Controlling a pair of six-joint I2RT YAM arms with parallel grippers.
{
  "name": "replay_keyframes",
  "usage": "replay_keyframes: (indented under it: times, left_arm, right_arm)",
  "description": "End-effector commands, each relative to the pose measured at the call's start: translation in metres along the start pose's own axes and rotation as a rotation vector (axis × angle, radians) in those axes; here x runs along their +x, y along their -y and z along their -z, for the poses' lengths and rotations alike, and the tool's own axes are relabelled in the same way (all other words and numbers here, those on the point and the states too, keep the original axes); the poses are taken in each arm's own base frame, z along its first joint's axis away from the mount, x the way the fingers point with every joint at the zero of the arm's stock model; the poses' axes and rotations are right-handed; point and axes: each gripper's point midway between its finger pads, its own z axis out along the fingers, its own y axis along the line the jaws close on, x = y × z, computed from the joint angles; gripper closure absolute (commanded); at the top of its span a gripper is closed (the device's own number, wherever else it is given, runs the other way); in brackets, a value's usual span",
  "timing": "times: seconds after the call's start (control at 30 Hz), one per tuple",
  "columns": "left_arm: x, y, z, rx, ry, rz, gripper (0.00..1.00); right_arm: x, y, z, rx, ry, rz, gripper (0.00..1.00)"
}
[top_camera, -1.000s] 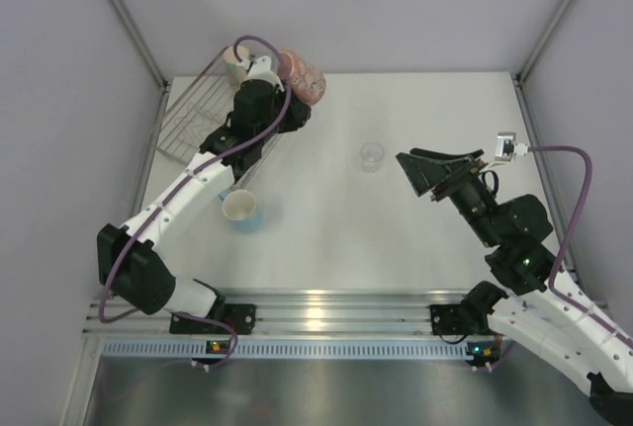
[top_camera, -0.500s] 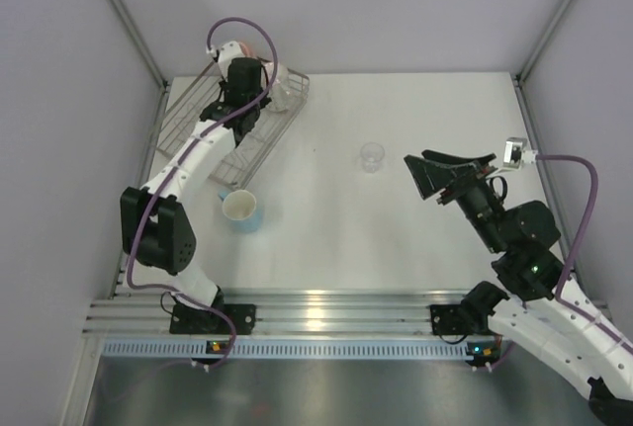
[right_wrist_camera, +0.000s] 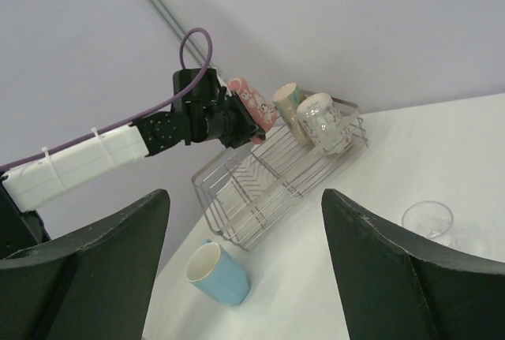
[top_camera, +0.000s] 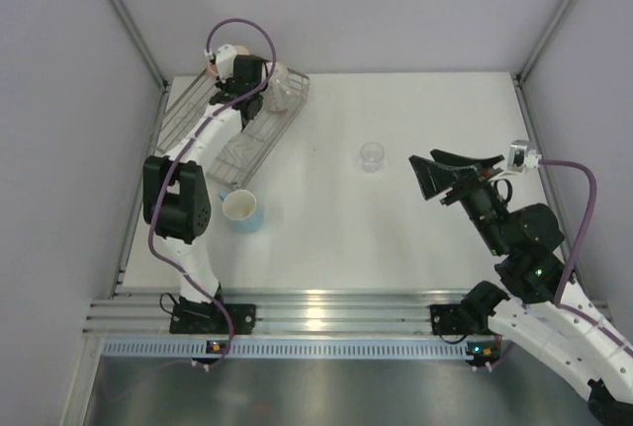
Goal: Load the cups into the dish rack
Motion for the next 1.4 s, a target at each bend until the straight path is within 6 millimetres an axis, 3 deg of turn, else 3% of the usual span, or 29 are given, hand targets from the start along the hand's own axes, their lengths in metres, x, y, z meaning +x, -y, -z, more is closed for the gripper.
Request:
replay_keyframes:
  times: [0.0, 0.43, 0.6, 0.93, 1.37]
  left_arm:
    - [-0.073, 0.014, 0.006, 0.001, 0.201, 0.136, 1.00]
    - [-0.065, 0.016, -0.023, -0.050, 0.204, 0.118, 1.00]
    - [-0.052, 0.012, -0.042, -0.046, 0.166, 0.131, 1.00]
    - [-0.035, 0.003, -0.061, -0.101, 0.153, 0.108, 1.00]
    - [-0.031, -0.001, -0.083, -0.107, 0.139, 0.113, 1.00]
  right_arm:
    - [-0.008, -0.002, 0.000, 0.003, 0.016, 0.032, 0.21]
    - [-0.010, 0.003, 0.001, 0.020, 0.021, 0.075, 0.21]
    - [-0.011, 0.005, 0.003, 0.032, 0.022, 0.095, 0.21]
    - [-0.010, 0.008, 0.004, 0.038, 0.023, 0.112, 0.21]
    - [-0.005, 0.016, 0.008, 0.060, 0.016, 0.133, 0.21]
